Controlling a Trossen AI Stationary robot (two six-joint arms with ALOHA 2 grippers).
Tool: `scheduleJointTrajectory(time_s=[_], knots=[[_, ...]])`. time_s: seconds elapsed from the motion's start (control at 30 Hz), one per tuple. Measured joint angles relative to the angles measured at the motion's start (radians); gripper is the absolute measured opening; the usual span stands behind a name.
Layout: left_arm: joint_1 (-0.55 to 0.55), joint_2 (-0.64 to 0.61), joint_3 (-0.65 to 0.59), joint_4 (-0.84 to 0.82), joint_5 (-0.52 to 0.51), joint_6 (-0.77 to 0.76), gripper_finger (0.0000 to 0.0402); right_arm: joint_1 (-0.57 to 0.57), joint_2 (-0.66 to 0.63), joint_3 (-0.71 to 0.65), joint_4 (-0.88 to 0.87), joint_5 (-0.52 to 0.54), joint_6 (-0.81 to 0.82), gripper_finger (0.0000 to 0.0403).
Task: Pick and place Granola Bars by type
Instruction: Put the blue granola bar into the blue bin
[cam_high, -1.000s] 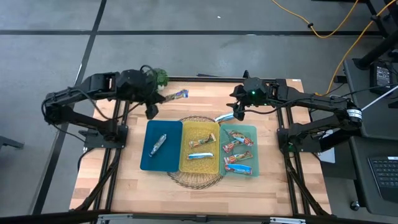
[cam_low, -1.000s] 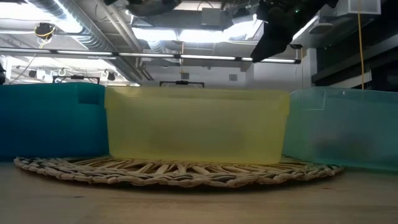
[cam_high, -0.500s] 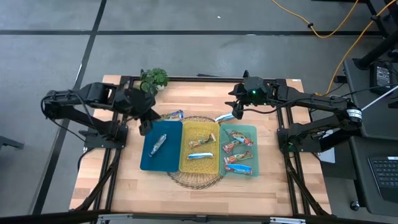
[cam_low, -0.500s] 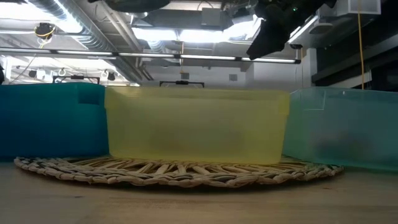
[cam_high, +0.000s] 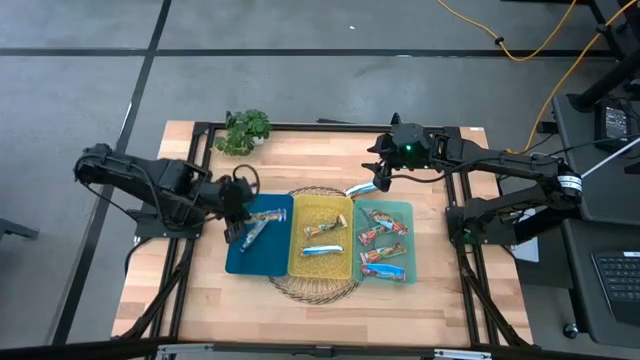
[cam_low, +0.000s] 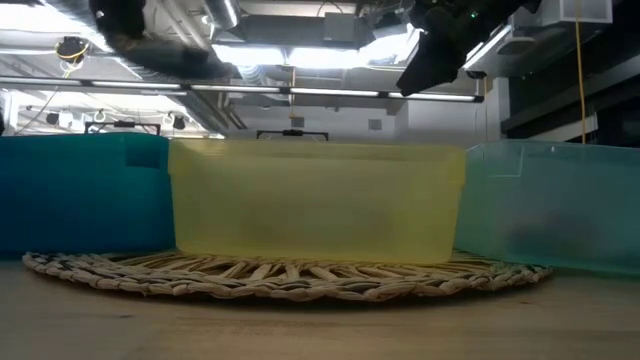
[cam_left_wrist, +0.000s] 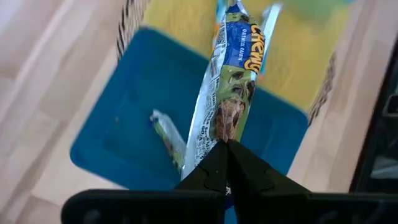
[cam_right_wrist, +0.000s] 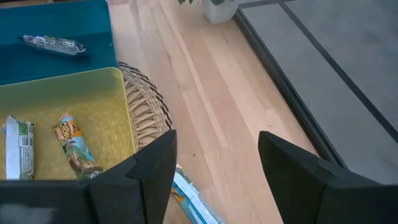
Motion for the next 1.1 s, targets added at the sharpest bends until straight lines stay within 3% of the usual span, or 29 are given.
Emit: scheduleJointTrajectory(time_s=[0.27,0.73,1.1], knots=[[-0.094,0.000,-0.192,0.058,0.001,-0.095,0.0004,0.000,0.000,0.000,-0.001,0.000,-0.004,0.0229],[-0.136,0.000,-0.491,0.460,0.039,-0.106,0.0005,0.000,0.000,0.000,-0.008,-0.001,-0.005,0.0229],[-0.135,0.000,-0.604,0.551,0.058,-0.106,0.0013,0.000,0.000,0.000,-0.009,-0.003,-0.004,0.0229]])
